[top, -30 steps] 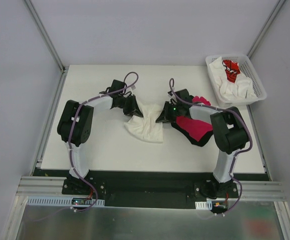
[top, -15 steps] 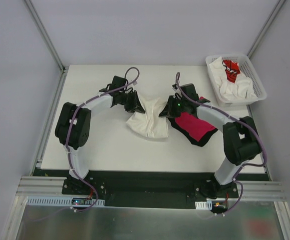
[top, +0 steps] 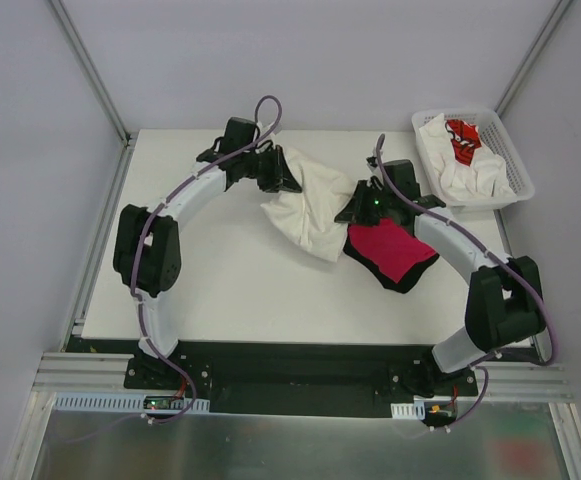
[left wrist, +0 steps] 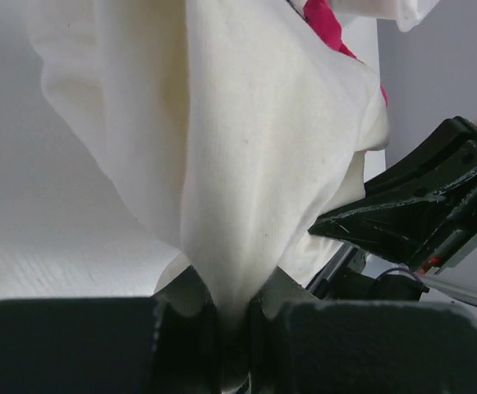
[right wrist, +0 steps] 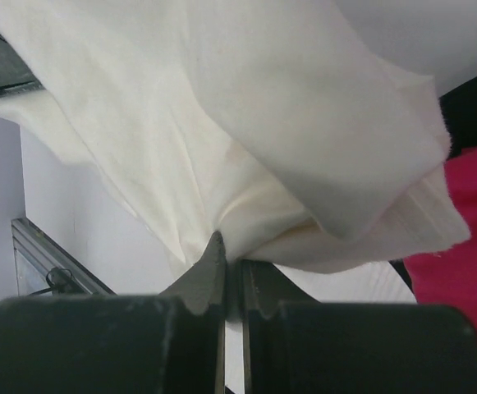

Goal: Fold and stack the t-shirts
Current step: Put the neatly folded tshirt into the corner of the board with both arms

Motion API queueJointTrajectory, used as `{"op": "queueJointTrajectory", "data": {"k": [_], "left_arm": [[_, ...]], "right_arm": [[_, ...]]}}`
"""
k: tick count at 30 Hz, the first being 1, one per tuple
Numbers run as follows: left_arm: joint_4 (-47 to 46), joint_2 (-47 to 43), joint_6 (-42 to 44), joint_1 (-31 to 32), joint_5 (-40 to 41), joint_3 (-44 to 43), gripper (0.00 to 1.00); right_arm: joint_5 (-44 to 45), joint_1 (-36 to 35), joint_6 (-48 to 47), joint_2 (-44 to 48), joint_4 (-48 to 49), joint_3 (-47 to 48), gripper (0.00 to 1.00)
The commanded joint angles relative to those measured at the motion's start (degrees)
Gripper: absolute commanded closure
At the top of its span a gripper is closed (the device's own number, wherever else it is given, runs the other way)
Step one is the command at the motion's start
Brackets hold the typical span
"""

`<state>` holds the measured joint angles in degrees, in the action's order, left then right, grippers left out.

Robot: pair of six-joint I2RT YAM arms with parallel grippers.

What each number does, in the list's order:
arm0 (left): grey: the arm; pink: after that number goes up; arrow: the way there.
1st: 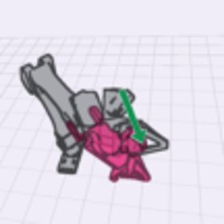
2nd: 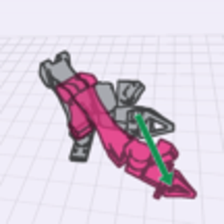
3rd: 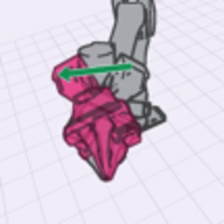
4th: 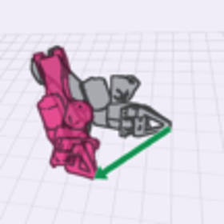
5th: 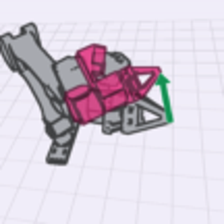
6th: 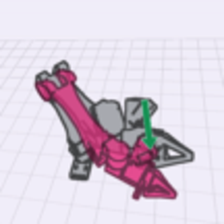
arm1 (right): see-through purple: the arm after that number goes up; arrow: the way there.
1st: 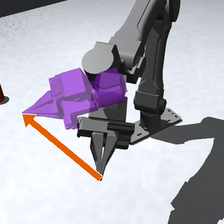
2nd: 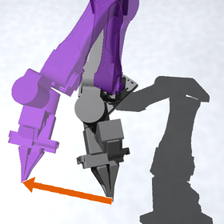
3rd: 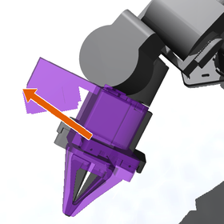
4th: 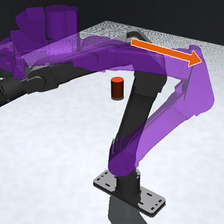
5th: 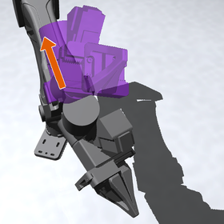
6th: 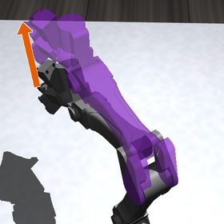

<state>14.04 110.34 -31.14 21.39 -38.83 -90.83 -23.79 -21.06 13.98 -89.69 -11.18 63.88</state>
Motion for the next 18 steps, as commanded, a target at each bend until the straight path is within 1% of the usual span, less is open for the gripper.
{"op": "queueJointTrajectory", "data": {"k": [1, 5, 11, 14, 17, 18], "left_arm": [[0.0, 1.5, -1.1, 0.6, -1.8, -7.6, 1.00], [1.8, 4.0, -1.0, 1.7, -2.7, -11.3, 1.00], [2.1, 7.8, -1.6, 3.7, -3.4, -14.5, 1.00], [2.1, 10.6, -2.4, 4.5, -3.6, -17.8, 1.00], [2.5, 14.5, -3.8, 6.2, -4.4, -23.4, 1.00], [2.9, 16.5, -4.5, 7.0, -4.7, -26.6, 1.00]], "right_arm": [[0.8, 1.5, -1.3, 5.4, -3.1, -0.8, 0.99], [1.6, 2.3, -1.5, 7.4, -3.8, -1.2, 0.99], [2.7, 3.4, -1.4, 11.0, -5.1, -2.5, 0.99], [3.1, 4.3, -1.5, 13.0, -5.7, -3.1, 0.99], [3.7, 5.1, -1.4, 14.8, -6.0, -3.8, 0.99], [3.9, 5.4, -1.5, 15.2, -6.2, -4.0, 0.99]]}}
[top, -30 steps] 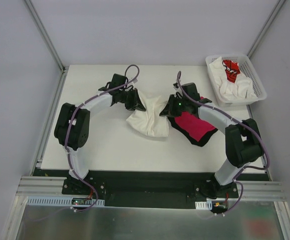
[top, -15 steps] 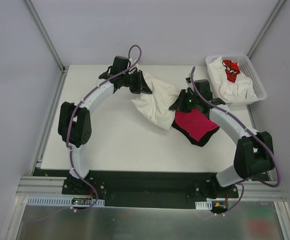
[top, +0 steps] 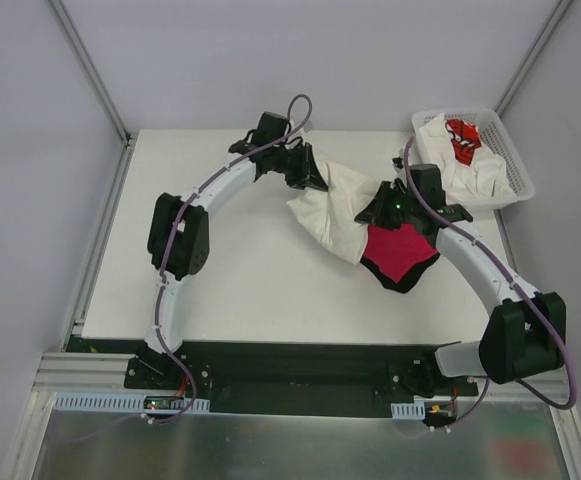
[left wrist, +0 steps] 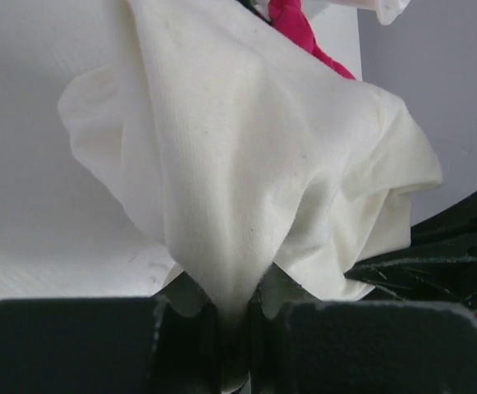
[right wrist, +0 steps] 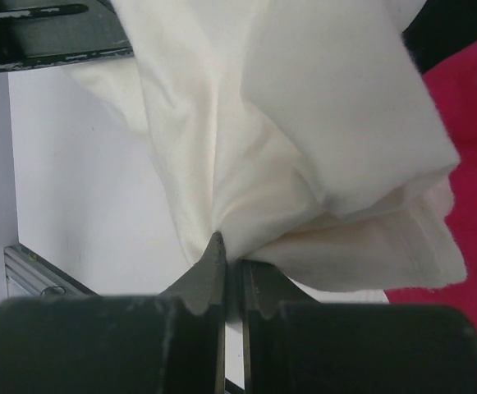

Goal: Fold and stack the t-shirts
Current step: Put the neatly folded tshirt into the corner of the board with both arms

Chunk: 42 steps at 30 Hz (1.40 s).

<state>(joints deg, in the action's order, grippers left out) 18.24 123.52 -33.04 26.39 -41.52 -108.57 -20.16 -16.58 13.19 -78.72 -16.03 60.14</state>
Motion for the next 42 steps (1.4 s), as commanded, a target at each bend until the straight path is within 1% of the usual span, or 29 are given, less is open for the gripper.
{"op": "queueJointTrajectory", "data": {"k": [1, 3, 10, 14, 21, 27, 29, 33, 38, 42], "left_arm": [[-1.1, 4.2, -2.8, 2.3, -2.2, -10.2, 1.00], [-0.8, 6.0, -3.5, 3.1, -2.5, -13.7, 1.00], [-0.7, 7.5, -3.1, 6.3, -3.3, -17.7, 1.00], [-0.7, 7.0, -3.2, 6.8, -3.2, -18.1, 1.00], [-0.7, 6.9, -3.7, 7.4, -2.9, -18.2, 1.00], [-0.7, 8.0, -3.7, 8.1, -2.7, -18.4, 1.00], [-0.7, 9.2, -4.0, 8.5, -2.6, -20.7, 1.00], [-0.9, 14.7, -5.5, 9.4, -3.2, -25.5, 1.00], [-3.5, 18.4, -6.9, 10.5, -3.9, -25.8, 1.00], [-4.4, 19.7, -6.7, 10.7, -4.9, -24.7, 1.00]], "right_arm": [[0.6, 1.0, -0.8, 5.0, -1.5, -0.7, 0.99], [0.6, 1.5, -0.8, 5.5, -1.7, -1.2, 0.99], [2.0, 3.9, -2.1, 8.6, -2.7, -3.5, 0.99], [0.7, 8.7, -3.1, 9.6, -4.5, -3.8, 0.99], [-0.2, 15.0, -5.4, 10.7, -7.1, -2.0, 0.99], [-1.5, 19.6, -5.6, 13.9, -7.4, -5.4, 0.99], [-2.1, 21.1, -5.6, 13.8, -7.4, -6.3, 0.99], [-3.4, 22.0, -4.6, 13.8, -7.4, -7.8, 0.99], [-4.0, 22.0, -3.1, 15.7, -5.9, -10.6, 0.99], [-3.0, 22.1, -3.0, 15.8, -5.8, -12.4, 0.99]]}}
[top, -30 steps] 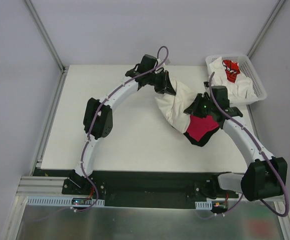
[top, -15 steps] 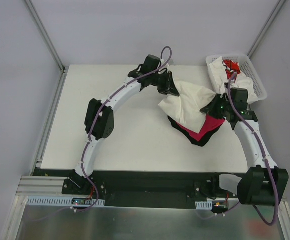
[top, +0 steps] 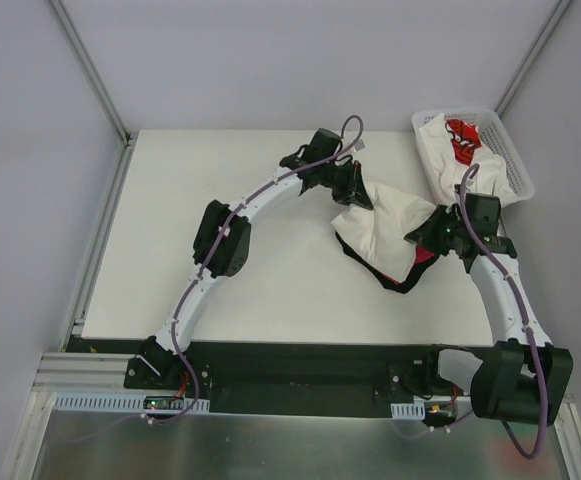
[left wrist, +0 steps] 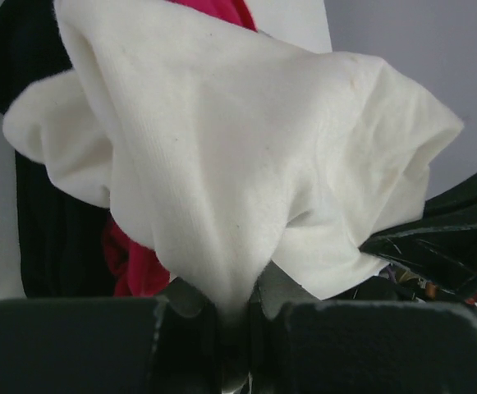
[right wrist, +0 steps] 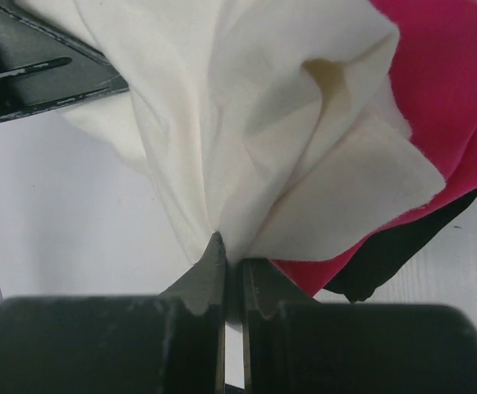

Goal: Fold and stack the t-shirts
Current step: Put the neatly folded tshirt into the corner of the board with both arms

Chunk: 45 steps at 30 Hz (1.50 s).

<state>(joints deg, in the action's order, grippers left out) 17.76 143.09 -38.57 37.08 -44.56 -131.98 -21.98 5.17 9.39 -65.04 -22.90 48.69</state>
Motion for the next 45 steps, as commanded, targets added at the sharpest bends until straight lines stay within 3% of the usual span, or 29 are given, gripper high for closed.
{"op": "queueJointTrajectory", "data": {"k": [1, 10, 13, 14, 15, 19, 22, 36, 40, 43, 45], "left_arm": [[-4.1, 0.2, -1.1, 0.0, -1.9, -0.6, 1.00], [-5.8, 0.4, 1.0, -0.1, -2.5, 6.0, 1.00], [-5.8, -0.1, 1.7, -0.3, -2.7, 6.6, 0.97], [-5.9, -0.5, 2.3, -0.3, -2.7, 6.8, 0.93], [-6.0, -0.7, 2.4, -0.3, -2.6, 6.9, 0.72], [-6.1, -1.8, 3.3, -1.0, -2.5, 7.9, 0.26], [-6.0, -2.5, 4.0, -1.4, -2.6, 8.7, 0.18], [-6.0, -11.9, 7.8, -3.7, -0.7, 18.6, 0.17], [-6.0, -16.9, 8.6, -5.1, 0.8, 22.0, 0.16], [-6.0, -20.8, 9.1, -6.5, 1.8, 24.6, 0.16], [-6.0, -23.0, 9.0, -7.5, 2.1, 26.0, 0.16]], "right_arm": [[-1.0, 0.5, 1.0, 1.8, 1.2, -1.2, 0.99], [-2.5, 0.6, 3.5, -1.3, 4.7, -4.5, 0.99], [-3.3, 0.5, 4.3, -0.9, 4.6, -3.4, 0.78], [-3.2, 0.5, 4.5, -0.6, 4.4, -3.1, 0.63], [-2.7, 0.6, 4.4, -0.6, 4.1, -2.0, 0.59], [-2.5, 0.5, 3.4, -0.8, 1.2, -0.3, 0.54], [-2.2, 0.5, 3.3, -0.7, 0.8, -0.3, 0.53], [12.7, 4.8, -0.9, 11.3, -11.2, 1.0, 0.52], [7.2, 5.5, -1.3, 6.8, -10.7, 4.4, 0.53], [1.4, 5.5, 1.3, 2.8, -7.0, 5.3, 0.61], [-1.6, 5.3, 4.1, 1.5, -3.3, 4.7, 0.74]]}}
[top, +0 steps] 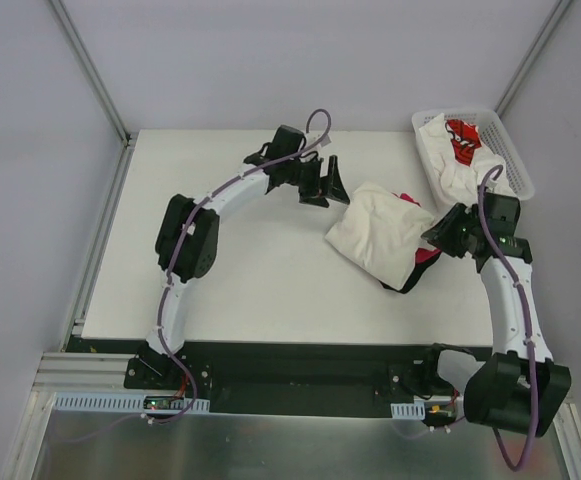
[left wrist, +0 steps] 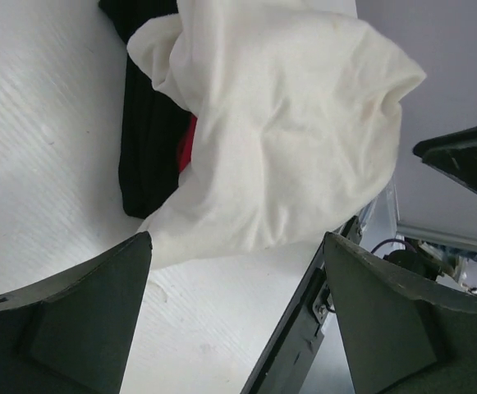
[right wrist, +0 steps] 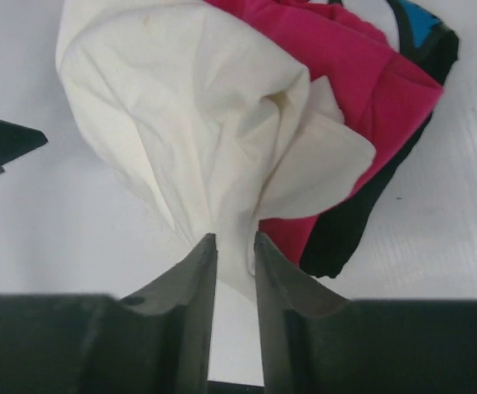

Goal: Fold and stack the t-shirts
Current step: Put the neatly folded tshirt into the corner of the board with the right arm

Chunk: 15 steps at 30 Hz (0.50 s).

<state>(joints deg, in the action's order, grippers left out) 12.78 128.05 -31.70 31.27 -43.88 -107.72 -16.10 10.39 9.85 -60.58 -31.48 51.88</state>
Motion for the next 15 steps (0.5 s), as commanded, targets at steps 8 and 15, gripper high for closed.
{"op": "queueJointTrajectory", "data": {"k": [8, 15], "left_arm": [[-1.0, -10.5, 2.7, -2.6, 2.4, 4.3, 0.16], [-1.1, -9.5, 2.6, -2.6, 2.2, 3.6, 0.16]], "right_arm": [[-8.1, -2.9, 5.2, -9.5, 8.8, 5.7, 0.95], [-8.0, -4.7, 5.4, -18.7, 12.4, 8.2, 0.99]]}}
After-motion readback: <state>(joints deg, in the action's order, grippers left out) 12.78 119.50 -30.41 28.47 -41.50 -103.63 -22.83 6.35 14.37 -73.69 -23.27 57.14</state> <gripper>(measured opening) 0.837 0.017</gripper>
